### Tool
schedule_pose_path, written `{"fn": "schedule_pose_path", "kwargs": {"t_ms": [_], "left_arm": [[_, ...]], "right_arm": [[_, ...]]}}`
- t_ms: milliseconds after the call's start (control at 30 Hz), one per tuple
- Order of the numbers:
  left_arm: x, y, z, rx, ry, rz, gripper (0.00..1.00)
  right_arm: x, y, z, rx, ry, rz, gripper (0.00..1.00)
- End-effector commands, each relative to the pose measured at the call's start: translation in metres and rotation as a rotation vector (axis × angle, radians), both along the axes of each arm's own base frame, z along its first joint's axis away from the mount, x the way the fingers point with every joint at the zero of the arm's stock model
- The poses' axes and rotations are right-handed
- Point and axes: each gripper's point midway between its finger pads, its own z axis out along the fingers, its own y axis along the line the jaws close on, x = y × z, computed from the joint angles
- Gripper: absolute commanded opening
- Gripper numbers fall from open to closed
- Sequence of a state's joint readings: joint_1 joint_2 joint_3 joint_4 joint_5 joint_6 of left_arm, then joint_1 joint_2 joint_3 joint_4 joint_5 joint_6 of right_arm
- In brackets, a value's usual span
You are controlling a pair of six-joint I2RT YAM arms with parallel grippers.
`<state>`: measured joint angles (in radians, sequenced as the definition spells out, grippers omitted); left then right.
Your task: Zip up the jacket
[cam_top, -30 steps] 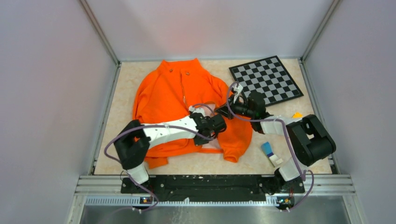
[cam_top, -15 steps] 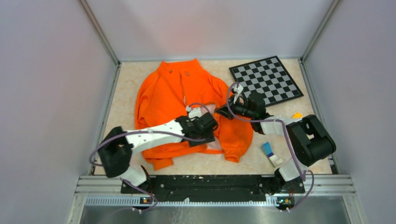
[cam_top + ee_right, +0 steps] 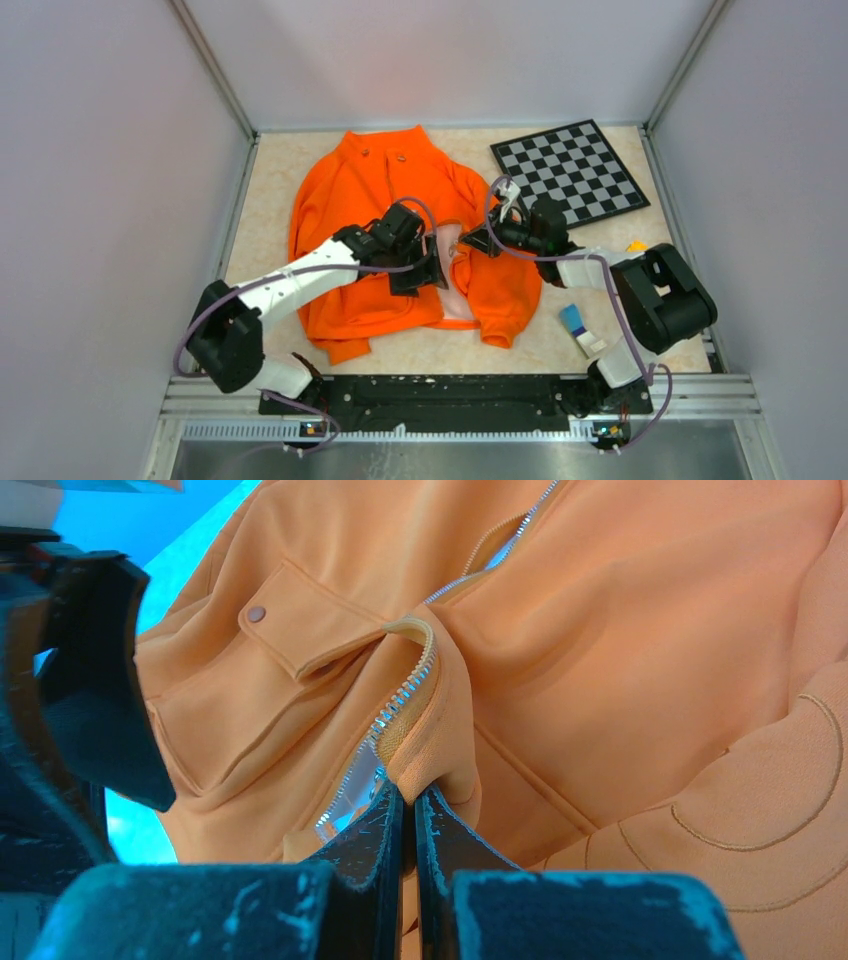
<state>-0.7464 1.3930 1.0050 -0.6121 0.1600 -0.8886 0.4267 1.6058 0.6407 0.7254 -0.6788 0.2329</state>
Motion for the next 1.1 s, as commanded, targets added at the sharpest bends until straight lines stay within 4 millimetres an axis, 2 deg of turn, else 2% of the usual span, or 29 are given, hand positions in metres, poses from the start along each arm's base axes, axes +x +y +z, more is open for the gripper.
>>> {"fn": "schedule_pose_path", "kwargs": {"t_ms": [0,133,267,400,500,633,700,767,933,1000,1067], "left_arm": [[0.002,0.006,-0.007,0.014,0.133,0.016,0.74],[-0.008,0.006,-0.032,0.016,0.349,0.159,0.64],[-0.020,-0.001,-0.052,0.035,0.525,0.212,0.62],[-0.029,0.001,-0.069,0.036,0.600,0.314,0.71],[-0.031,0.005,-0.082,0.044,0.628,0.386,0.74],[-0.025,0.007,-0.099,0.083,0.625,0.437,0.71],[-0.023,0.007,-0.104,0.087,0.626,0.449,0.66],[-0.022,0.008,-0.105,0.092,0.623,0.459,0.59],[-0.016,0.012,-0.091,0.077,0.548,0.465,0.50],[-0.014,0.013,-0.086,0.061,0.527,0.467,0.47],[-0.013,0.012,-0.082,0.047,0.523,0.463,0.49]], "right_arm": [[0.011,0.001,0.021,0.030,-0.065,-0.008,0.00],[0.011,0.001,0.022,0.028,-0.072,-0.008,0.00],[0.009,0.000,0.025,0.030,-0.079,-0.006,0.00],[0.009,0.000,0.027,0.032,-0.087,-0.003,0.00],[0.009,-0.001,0.028,0.029,-0.092,-0.006,0.00],[0.008,-0.001,0.028,0.029,-0.092,-0.005,0.00],[0.008,0.000,0.028,0.030,-0.091,-0.004,0.00],[0.007,0.000,0.028,0.032,-0.093,-0.001,0.00],[0.008,0.000,0.028,0.033,-0.092,-0.001,0.00],[0.007,0.001,0.027,0.036,-0.087,0.003,0.00],[0.008,0.001,0.027,0.038,-0.085,0.004,0.00]]}}
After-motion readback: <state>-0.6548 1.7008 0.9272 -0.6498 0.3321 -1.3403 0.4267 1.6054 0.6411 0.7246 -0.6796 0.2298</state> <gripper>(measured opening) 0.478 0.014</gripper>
